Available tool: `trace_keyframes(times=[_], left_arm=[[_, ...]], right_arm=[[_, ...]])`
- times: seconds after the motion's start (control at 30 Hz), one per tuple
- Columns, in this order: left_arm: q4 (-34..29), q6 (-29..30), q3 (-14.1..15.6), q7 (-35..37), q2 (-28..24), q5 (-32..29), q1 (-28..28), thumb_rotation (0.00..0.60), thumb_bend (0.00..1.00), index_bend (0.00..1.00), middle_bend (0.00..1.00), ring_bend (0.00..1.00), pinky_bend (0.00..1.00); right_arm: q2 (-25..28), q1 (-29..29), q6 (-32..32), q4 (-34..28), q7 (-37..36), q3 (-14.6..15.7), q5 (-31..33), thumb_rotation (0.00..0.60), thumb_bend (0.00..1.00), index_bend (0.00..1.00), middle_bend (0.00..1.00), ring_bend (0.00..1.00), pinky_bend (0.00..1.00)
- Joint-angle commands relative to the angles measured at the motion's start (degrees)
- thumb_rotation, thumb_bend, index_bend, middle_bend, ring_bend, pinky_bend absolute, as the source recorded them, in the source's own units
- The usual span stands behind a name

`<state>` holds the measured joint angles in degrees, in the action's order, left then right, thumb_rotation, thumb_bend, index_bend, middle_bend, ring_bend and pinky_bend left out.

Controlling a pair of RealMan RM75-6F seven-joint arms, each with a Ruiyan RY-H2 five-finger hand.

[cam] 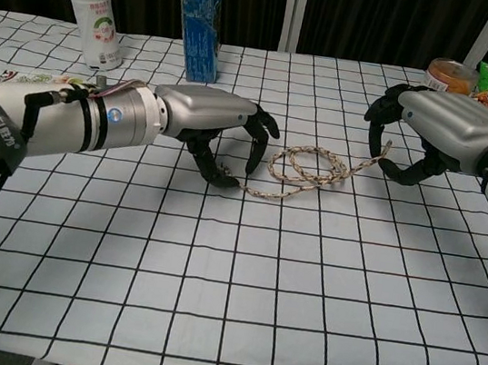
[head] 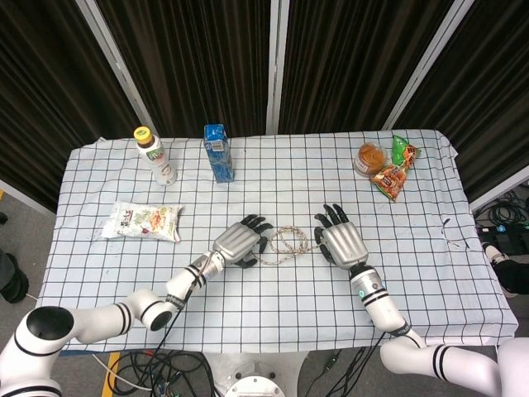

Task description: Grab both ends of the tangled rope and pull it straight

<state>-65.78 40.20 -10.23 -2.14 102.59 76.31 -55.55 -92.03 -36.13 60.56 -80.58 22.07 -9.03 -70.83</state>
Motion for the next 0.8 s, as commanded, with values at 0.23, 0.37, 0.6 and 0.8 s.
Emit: trace_keyframes(times=[0.23, 0.37, 0.6, 0.8], left_arm=[[0.8, 0.2, 0.6, -0.5, 0.6, -0.5, -0.2, 0.600, 0.30, 0.52, 0.10, 0.00, 0.00], [1.0, 0.3, 0.9, -0.8, 0.9, -0.7, -0.2, 0.600, 0.30, 0.54, 0.10, 0.00, 0.00], [1.4, 0.1, 1.1, -1.2, 1.2, -1.1, -0.5, 0.600, 0.32, 0.54, 0.10, 0.00, 0.00], [1.6, -0.1, 1.2, -1.5, 1.4, -1.6, -0.7, 0.600, 0.34, 0.53, 0.10, 0.00, 0.00]], right_arm=[[-0.1, 0.0, 0.0, 0.2, -0.1, 0.1, 0.1, 0.600, 0.51, 0.64, 0.19, 0.00, 0.00], [-0.1, 0.0, 0.0, 0.2, -0.1, 0.0, 0.2, 0.600, 0.51, 0.64, 0.19, 0.00, 0.00], [-0.3, 0.0, 0.0, 0.4, -0.2, 0.1, 0.3, 0.600, 0.51, 0.64, 0.19, 0.00, 0.00], [-0.2, 0.0, 0.0, 0.5, -0.4, 0.0, 0.3, 0.600, 0.51, 0.64, 0.19, 0.00, 0.00]])
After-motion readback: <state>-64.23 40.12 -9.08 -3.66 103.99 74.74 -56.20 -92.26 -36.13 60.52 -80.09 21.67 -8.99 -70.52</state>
